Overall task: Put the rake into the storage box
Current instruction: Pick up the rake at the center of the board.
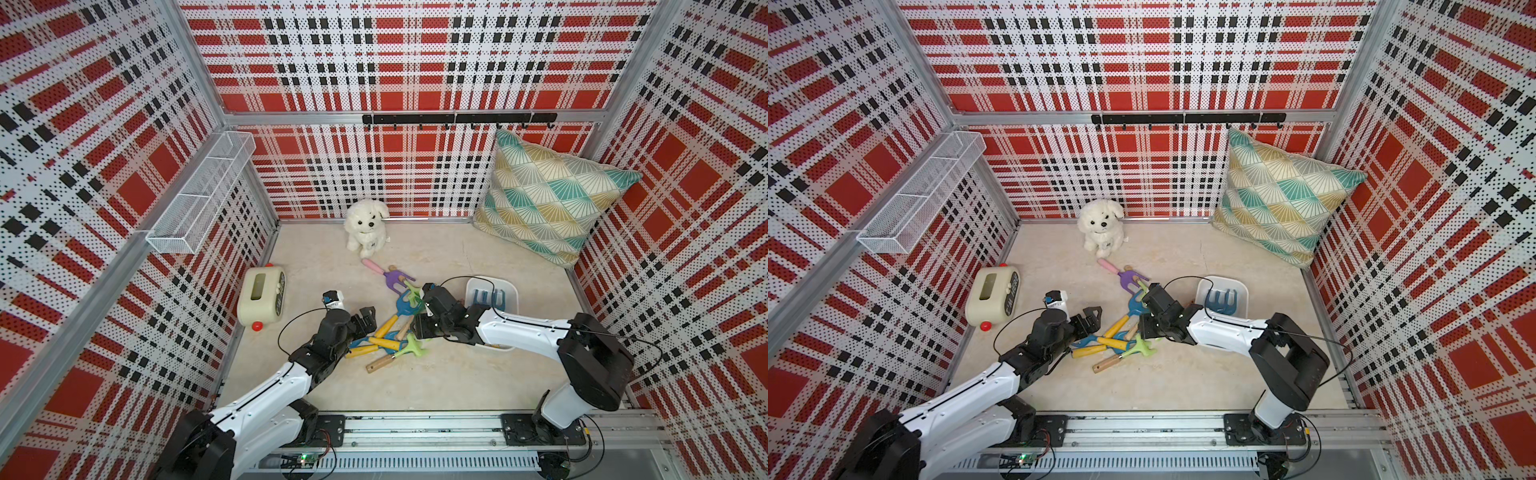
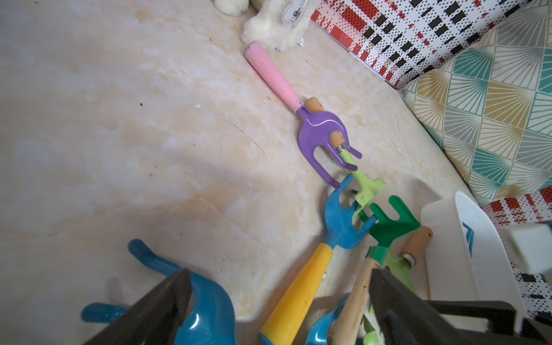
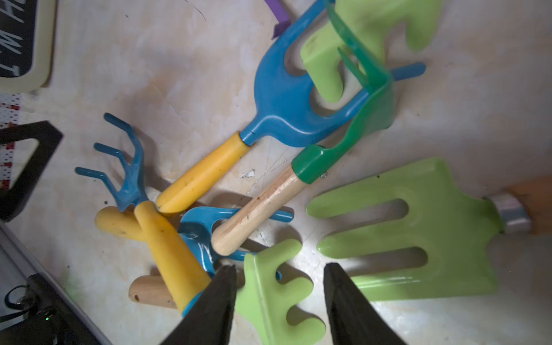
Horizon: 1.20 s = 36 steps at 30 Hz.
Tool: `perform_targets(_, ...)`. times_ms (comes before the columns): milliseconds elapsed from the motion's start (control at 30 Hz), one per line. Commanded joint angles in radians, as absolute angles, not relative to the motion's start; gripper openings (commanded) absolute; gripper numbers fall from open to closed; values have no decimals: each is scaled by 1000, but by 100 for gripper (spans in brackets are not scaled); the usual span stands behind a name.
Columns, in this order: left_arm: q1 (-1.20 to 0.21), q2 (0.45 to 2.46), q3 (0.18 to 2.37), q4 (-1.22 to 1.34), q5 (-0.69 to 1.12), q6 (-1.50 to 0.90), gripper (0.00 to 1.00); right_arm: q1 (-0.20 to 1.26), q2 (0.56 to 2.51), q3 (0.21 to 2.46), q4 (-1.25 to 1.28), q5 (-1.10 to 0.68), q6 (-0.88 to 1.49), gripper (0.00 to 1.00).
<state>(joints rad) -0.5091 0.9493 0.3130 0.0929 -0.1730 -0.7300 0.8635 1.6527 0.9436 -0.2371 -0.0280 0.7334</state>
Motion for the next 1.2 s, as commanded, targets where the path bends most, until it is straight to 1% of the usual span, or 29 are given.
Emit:
perform_targets(0,-500,932,301,92,-195,-730,99,877,1723,1004,-197,23,775,55)
perform_targets(167,-494,931,292,100,-187,-723,99,883,1838,1072,-189,36,785,56)
perform_targets(333,-489,938,284,116,-175,-721,99,884,1913,1127,-189,36,785,56)
perform_targets(467,-486,945,282,125,-167,-719,99,885,1937,1141,-189,36,785,56)
perform_targets(600,-487,943,278,138,-161,-723,99,884,1921,1137,-189,36,785,56)
perform_targets(633,-486,942,278,140,-158,-723,99,884,1910,1136,-195,107,789,35)
perform_targets(800,-491,936,285,149,-141,-725,99,884,1811,1109,-184,172,772,15)
perform_targets(900,-506,932,288,146,-146,-729,99,883,1735,1089,-184,200,752,7)
perform_targets(1000,-531,932,296,143,-165,-733,99,881,1646,1058,-196,242,733,1)
perform_targets(1167,-577,947,323,131,-204,-739,99,857,1472,974,-229,268,709,0)
